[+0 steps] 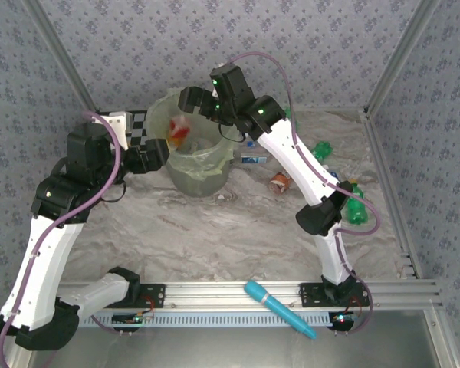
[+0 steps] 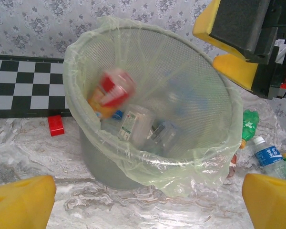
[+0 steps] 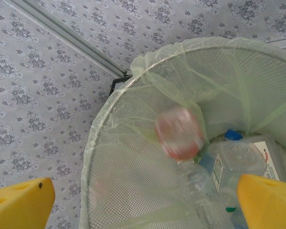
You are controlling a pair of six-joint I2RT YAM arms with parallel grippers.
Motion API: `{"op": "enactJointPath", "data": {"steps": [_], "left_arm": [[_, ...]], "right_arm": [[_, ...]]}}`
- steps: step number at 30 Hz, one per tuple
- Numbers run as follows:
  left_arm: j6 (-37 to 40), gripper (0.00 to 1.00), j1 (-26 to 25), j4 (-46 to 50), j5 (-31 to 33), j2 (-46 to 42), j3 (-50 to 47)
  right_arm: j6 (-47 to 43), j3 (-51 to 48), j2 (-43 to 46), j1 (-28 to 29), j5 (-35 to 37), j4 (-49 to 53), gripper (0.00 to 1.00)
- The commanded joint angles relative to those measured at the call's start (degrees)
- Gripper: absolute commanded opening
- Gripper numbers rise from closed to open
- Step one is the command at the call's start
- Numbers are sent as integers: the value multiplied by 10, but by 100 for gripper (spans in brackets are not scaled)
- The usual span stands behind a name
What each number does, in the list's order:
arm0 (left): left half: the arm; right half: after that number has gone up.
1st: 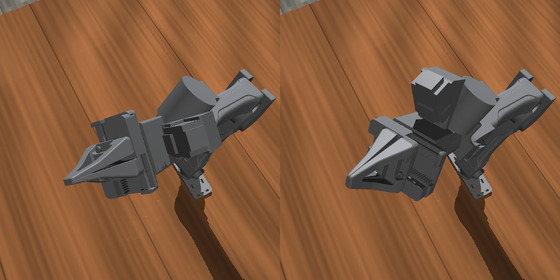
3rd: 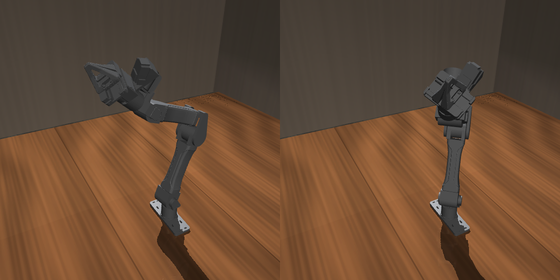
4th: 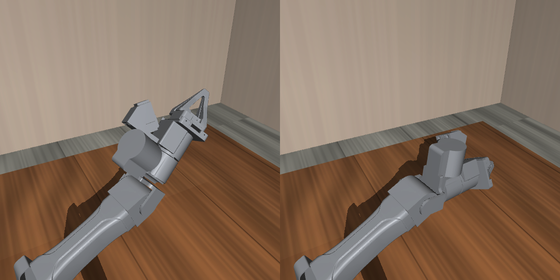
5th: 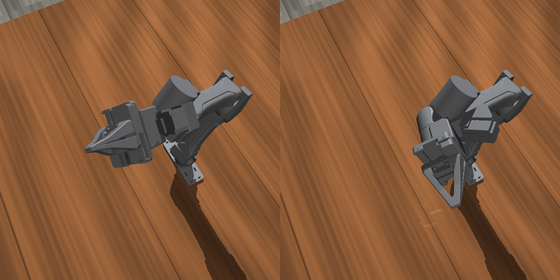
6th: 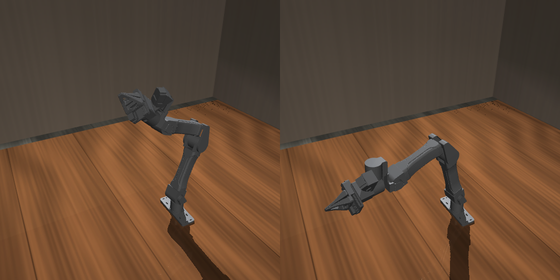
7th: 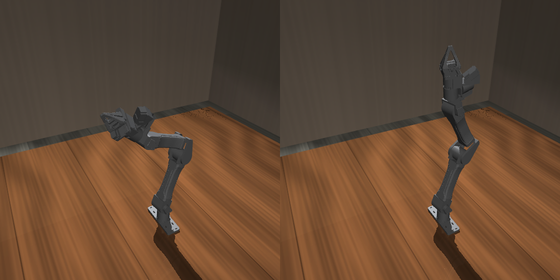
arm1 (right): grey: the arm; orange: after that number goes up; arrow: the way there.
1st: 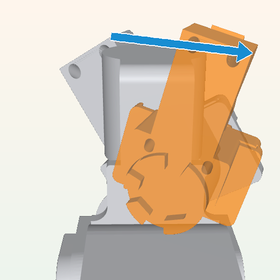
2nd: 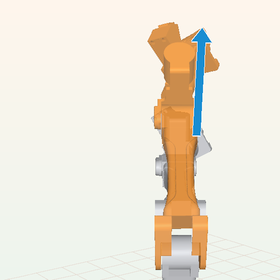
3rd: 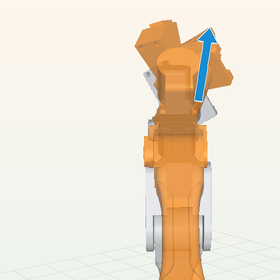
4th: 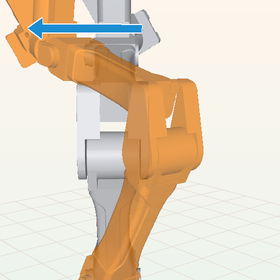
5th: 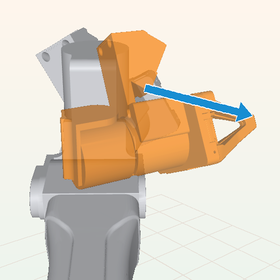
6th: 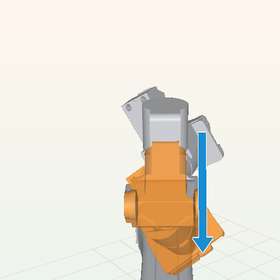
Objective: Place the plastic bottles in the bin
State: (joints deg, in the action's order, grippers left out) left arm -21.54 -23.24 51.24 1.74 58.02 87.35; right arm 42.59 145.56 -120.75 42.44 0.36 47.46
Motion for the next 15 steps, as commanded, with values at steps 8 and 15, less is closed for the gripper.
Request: {"op": "enactJointPath", "data": {"steps": [8, 15], "left_arm": [[-13, 100, 5, -10, -33, 8, -5], [-12, 100, 5, -31, -88, 23, -5]], "right_arm": [[-17, -28, 66, 4, 35, 13, 99], [-25, -91, 121, -1, 58, 18, 99]]}}
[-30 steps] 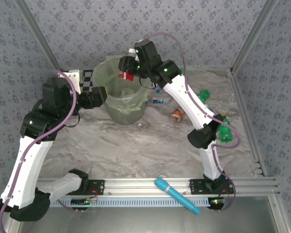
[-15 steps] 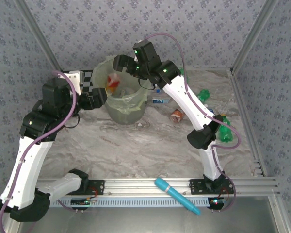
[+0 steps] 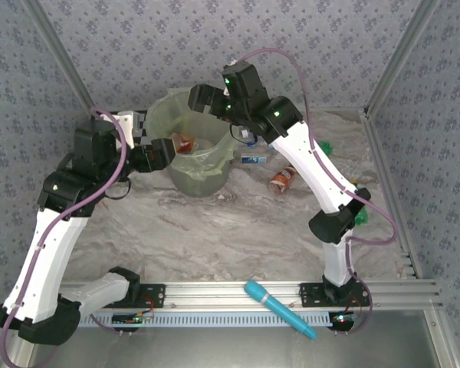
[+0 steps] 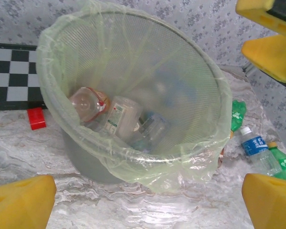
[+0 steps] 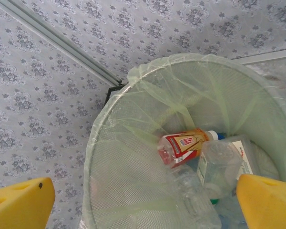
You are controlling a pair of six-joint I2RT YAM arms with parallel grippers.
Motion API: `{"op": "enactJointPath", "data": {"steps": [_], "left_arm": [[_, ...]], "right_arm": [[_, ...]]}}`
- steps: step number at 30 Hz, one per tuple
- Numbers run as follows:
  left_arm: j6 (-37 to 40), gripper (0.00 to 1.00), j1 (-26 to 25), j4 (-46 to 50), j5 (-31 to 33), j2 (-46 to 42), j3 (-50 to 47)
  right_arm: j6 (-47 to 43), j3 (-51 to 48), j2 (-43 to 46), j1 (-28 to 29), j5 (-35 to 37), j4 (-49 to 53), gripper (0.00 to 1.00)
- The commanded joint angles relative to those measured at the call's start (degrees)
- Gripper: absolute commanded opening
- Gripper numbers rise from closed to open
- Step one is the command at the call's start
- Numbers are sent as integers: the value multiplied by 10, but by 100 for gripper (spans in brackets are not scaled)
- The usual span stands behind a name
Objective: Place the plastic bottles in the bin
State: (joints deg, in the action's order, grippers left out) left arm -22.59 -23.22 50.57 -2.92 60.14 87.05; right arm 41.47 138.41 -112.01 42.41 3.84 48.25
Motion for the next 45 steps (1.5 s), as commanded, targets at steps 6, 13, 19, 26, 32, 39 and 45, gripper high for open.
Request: {"op": "enactJointPath", "data": {"steps": [6, 13, 19, 26, 32, 39, 45], "left_arm": [[-11, 100, 4, -56, -76, 11, -18], [-16, 100, -5, -76, -157, 51, -10], [11, 100, -51, -70, -169, 95, 18], [26, 100, -88, -63, -174, 145, 55], [36, 100, -101, -53, -171, 170, 80], [47, 100, -102, -45, -157, 178, 99], [55, 100, -103, -36, -134, 173, 107]], "right_arm": [[-6, -127, 108, -16, 54, -5, 99], [23, -291, 211, -55, 81, -28, 99], [66, -427, 284, -110, 83, -34, 100], [104, -531, 308, -178, 44, -21, 99], [111, -582, 291, -217, 24, -22, 100], [90, -599, 212, -241, -11, -22, 98], [91, -598, 143, -251, -56, -51, 87]]}}
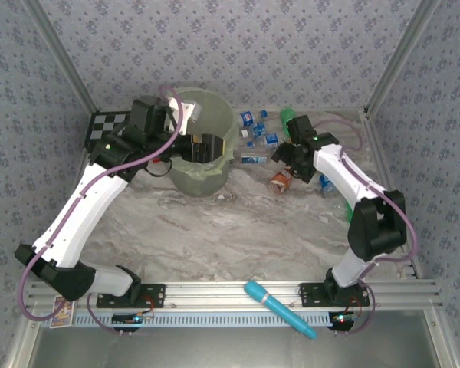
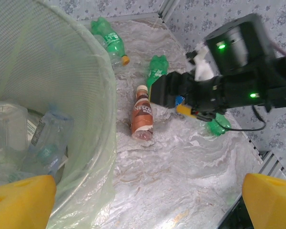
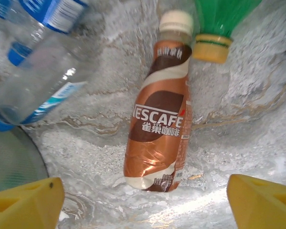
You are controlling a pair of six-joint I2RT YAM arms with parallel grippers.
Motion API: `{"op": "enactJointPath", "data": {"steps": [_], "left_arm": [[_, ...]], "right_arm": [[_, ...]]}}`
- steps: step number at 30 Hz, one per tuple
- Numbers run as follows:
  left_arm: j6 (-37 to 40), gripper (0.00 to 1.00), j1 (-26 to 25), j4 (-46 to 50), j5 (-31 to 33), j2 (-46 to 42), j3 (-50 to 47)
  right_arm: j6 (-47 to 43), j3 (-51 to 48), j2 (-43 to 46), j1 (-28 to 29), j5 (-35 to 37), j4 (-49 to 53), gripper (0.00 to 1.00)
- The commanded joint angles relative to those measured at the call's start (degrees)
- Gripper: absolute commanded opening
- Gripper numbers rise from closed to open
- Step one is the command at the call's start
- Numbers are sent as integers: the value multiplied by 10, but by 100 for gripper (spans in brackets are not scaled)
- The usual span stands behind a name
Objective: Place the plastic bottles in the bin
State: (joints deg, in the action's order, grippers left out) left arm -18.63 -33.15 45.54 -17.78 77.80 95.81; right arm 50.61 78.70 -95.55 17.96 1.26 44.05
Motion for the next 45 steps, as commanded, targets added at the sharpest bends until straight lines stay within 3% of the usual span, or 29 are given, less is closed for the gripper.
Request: {"op": "enactJointPath", "data": {"steps": [1, 12, 21, 25, 32, 38, 45], "left_arm": [[15, 100, -3, 16, 18, -5, 19], [18, 100, -3, 26, 66, -29, 11], [14, 100, -3, 30, 80, -33, 14], [15, 100, -3, 31, 87, -36, 17], [18, 100, -3, 34, 112, -45, 17], [17, 100, -3, 34, 122, -54, 11], [8, 100, 8, 32, 177, -74, -8]], "right_arm": [[1, 1, -31, -7, -35, -12, 87], [-9, 30, -139, -18, -75, -34, 80], [-19, 27, -174, -23, -85, -38, 77], [-24, 21, -178, -24, -84, -41, 66], [-29, 17, -140, -20, -68, -39, 56], [-21, 11, -71, -4, -43, -34, 55], [-7, 16, 32, 13, -18, -47, 54]]}}
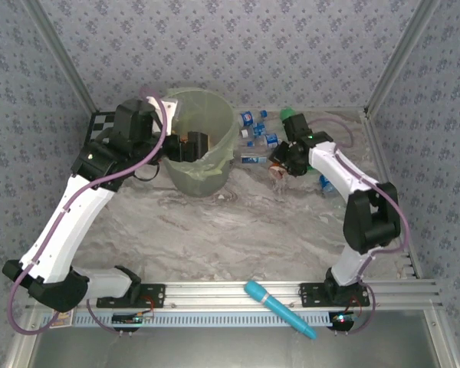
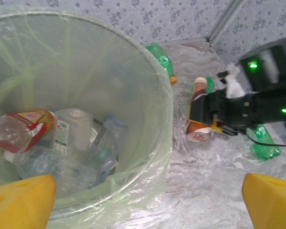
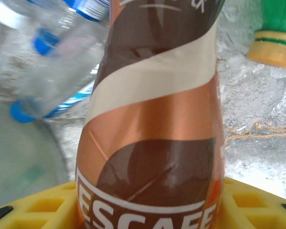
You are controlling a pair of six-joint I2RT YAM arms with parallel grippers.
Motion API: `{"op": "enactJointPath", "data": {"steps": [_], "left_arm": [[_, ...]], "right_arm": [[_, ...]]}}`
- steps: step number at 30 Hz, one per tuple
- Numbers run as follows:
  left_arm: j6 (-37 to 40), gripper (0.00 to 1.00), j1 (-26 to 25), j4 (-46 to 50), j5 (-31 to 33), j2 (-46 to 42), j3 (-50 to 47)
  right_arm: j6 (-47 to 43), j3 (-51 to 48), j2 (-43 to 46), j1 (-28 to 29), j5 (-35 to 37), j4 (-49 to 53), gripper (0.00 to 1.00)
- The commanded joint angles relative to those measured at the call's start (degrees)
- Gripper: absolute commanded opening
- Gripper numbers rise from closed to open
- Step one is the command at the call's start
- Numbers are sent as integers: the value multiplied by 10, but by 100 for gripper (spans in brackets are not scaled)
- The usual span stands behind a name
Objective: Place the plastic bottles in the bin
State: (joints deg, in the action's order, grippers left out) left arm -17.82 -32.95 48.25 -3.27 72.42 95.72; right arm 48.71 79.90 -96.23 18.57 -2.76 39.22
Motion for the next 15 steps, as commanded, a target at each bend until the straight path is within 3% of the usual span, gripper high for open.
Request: {"op": "enactJointPath", "data": {"steps": [1, 8, 15], "left_arm": [[-3, 100, 12, 4, 35, -24, -11], [-30, 100, 63, -12, 34, -59, -41], [-42, 100, 102, -18, 47, -91, -63]], "right_arm": [[16, 8, 53, 12, 25, -6, 54], [29, 69, 109, 67, 48, -71, 52], [7, 210, 54, 144, 64, -73, 52]]}}
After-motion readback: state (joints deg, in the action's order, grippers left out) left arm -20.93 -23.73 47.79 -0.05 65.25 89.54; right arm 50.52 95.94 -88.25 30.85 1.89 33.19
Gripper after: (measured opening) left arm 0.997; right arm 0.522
